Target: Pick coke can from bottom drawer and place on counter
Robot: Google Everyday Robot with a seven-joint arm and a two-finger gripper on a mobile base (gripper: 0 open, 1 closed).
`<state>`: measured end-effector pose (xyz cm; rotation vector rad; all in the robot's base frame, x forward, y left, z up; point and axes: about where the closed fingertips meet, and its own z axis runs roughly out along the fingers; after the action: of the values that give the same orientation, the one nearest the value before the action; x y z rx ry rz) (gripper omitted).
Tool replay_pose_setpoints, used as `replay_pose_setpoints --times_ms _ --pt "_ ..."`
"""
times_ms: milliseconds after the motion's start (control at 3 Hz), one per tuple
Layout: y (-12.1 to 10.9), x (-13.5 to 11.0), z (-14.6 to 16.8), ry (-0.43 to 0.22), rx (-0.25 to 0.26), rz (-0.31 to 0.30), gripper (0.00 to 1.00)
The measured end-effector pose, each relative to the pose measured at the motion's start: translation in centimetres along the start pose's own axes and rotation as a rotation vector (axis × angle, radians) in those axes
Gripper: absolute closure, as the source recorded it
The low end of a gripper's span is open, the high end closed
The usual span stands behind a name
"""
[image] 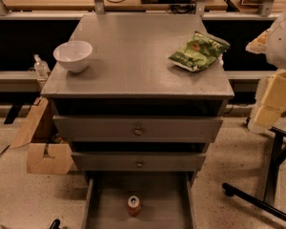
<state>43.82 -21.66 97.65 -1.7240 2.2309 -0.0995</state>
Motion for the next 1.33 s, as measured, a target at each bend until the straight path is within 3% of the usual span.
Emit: replay_pose_setpoints --times_ms 333,667,1000,1333 --pt "0.0 0.0 0.0 0.000 0.000 0.000 0.00" --pt "0.2 0.0 0.9 -0.049 0.008 0.008 0.00" --pt "1.9 1.5 5.9 -0.164 -0.038 0.019 0.00" --pt "5.0 4.4 13.3 -0.345 -0.081 0.086 0.00"
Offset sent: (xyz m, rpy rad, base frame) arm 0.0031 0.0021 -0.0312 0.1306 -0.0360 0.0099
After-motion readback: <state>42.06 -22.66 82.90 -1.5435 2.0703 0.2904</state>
